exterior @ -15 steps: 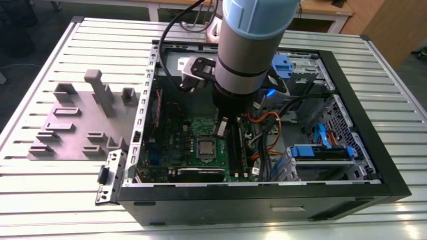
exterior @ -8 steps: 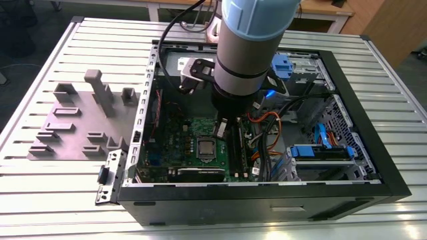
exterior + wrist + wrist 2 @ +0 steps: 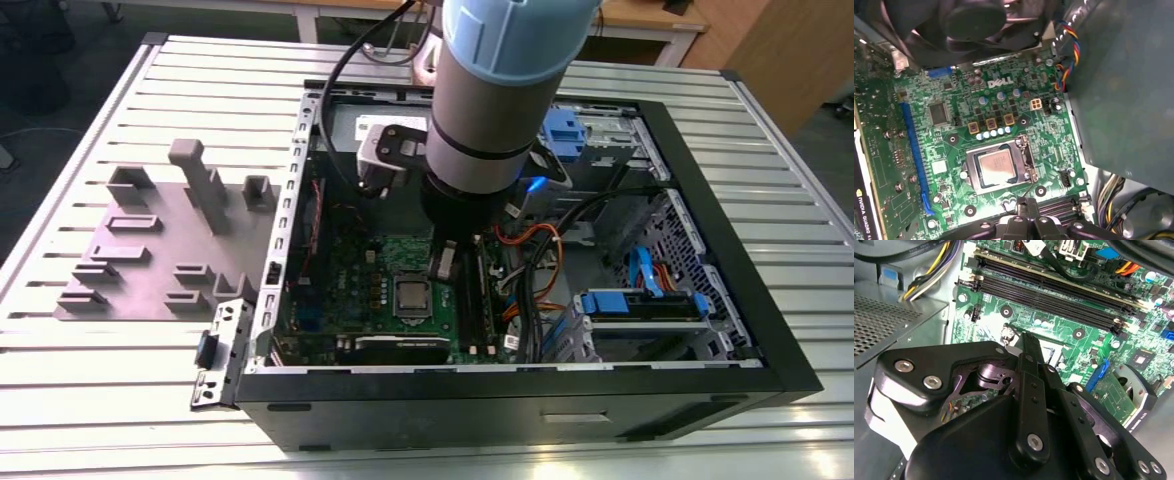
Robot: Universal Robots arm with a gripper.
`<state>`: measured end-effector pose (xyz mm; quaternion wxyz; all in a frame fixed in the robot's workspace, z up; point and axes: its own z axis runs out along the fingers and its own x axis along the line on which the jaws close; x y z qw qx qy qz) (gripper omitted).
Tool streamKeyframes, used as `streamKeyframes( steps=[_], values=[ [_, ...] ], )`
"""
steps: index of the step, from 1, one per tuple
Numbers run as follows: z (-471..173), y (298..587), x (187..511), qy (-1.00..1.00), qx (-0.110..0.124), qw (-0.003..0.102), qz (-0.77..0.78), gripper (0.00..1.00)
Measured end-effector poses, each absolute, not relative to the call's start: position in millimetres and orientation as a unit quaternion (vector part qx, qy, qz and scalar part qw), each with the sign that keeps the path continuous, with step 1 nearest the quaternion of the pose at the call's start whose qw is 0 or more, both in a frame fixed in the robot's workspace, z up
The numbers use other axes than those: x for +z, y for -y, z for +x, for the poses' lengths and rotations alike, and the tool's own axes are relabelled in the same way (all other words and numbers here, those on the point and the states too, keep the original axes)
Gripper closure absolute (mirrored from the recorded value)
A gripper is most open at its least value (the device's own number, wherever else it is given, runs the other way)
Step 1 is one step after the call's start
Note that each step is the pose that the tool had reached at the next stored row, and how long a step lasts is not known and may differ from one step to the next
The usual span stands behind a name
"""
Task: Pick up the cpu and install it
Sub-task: 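Install the first cpu locking lever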
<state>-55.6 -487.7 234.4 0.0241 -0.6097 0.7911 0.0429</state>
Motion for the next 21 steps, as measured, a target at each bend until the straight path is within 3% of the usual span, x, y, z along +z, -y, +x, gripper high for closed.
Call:
streamKeyframes(
  steps=[21],
  values=[
    [-56.9,495.1,228.7,-0.764,0.041,0.025,-0.643,0.89]
  ],
)
